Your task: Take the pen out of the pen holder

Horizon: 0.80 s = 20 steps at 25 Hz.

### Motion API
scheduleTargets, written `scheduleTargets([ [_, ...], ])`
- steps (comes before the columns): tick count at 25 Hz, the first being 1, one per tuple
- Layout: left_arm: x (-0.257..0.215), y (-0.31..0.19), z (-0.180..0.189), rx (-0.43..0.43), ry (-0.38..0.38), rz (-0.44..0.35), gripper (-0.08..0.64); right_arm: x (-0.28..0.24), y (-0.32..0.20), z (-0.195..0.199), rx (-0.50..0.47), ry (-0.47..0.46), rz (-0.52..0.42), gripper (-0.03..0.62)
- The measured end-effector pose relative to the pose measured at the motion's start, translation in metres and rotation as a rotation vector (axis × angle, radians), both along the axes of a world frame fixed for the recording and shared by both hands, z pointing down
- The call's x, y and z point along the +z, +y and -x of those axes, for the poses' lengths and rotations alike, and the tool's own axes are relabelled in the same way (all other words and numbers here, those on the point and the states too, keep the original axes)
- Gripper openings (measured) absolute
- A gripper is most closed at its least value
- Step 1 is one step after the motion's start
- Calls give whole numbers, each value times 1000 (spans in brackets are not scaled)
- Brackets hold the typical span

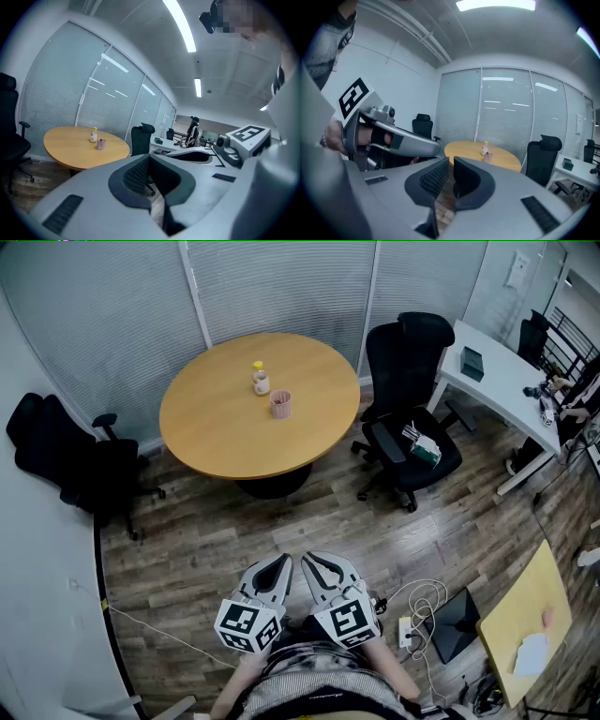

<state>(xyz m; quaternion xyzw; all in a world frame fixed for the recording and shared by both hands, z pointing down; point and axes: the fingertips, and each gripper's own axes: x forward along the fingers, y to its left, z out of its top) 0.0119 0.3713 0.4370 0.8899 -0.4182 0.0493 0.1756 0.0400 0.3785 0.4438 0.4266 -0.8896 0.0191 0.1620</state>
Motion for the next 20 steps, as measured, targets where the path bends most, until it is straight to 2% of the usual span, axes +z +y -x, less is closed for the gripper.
scheduleTargets([
  [6, 1, 5, -6, -10, 6, 2, 5, -5, 7, -2, -24, -30, -22, 46],
  [13, 9, 2, -4, -38, 18, 22, 5, 3, 0, -6, -34, 0, -23, 46],
  [20, 18, -43, 0, -25, 40, 38, 5, 9, -44, -5, 2, -18, 1, 46],
])
